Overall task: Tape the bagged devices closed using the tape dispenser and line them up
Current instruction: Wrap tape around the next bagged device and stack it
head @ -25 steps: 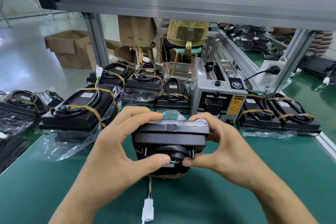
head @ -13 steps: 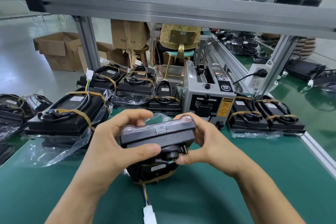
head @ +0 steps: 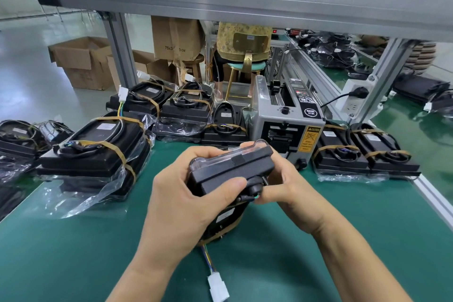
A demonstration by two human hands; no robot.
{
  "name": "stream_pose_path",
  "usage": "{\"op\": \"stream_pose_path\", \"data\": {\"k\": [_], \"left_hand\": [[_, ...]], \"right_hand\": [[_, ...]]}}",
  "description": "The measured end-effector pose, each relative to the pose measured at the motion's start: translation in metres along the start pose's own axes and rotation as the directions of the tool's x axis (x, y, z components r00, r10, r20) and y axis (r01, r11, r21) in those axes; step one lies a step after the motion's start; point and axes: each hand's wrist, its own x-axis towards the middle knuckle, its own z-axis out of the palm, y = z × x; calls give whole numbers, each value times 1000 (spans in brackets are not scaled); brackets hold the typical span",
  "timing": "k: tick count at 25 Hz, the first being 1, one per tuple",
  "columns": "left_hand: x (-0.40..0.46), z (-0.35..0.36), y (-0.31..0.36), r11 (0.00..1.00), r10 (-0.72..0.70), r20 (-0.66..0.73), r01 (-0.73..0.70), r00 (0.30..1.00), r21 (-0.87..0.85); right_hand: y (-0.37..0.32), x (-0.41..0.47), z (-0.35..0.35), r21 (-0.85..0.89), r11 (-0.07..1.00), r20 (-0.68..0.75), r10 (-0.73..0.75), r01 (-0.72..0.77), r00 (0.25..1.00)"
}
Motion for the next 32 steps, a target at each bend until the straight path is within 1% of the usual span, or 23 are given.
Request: {"op": "stream_pose_path", "data": {"k": [2,6,9,13,15,16,17,18,19,21,24,26,28,30,32], "left_hand": [[-2,3,1,1000,0,-16,0,1000,5],[-5,8,3,999,-10,-25,9,1000,-52],[-5,10,5,1000,0,-40,0,999,-16],[-9,11,7,1000,1,-68,1,998,16],[-10,13,8,1000,-2,-78,4,997,24],[-11,13,8,1000,-1,-84,4,996,29],[-12,14,7,999,0,-87,3,996,32],[-12,14,7,999,0,-89,3,996,32],[-13,13,8,999,0,-92,3,996,32],[-13,12,9,1000,3,-100,0,995,28],[-15,13,11,999,-18,-149,12,989,-43],[-16,15,13,997,-17,-167,4,986,-83],[-17,15,14,996,-4,-174,-11,985,-86],[-18,14,13,997,-4,-186,-12,983,-82],[-19,14,13,997,1,-188,-16,982,-79]], "right_hand": [[2,-1,0,26,1000,-8,-5,6,1000],[4,-2,0,37,999,-15,-10,10,1000],[4,-3,0,59,998,-13,-19,19,1000],[8,-4,0,21,1000,-43,-4,5,999],[11,-5,-3,-16,1000,-80,10,-12,997],[13,-5,-4,-42,999,-122,25,-30,992],[15,-5,-6,-65,996,-196,53,-67,979],[17,-5,-9,-72,990,-298,95,-121,950],[20,-4,-12,-60,983,-408,134,-173,903],[23,-3,-19,-28,973,-586,171,-231,792],[26,2,-30,-20,971,-760,141,-240,635],[25,7,-37,-3,975,-827,122,-222,549],[24,14,-43,18,977,-867,121,-211,484],[21,23,-46,45,977,-887,134,-207,442],[17,32,-48,73,976,-893,155,-204,422]]}}
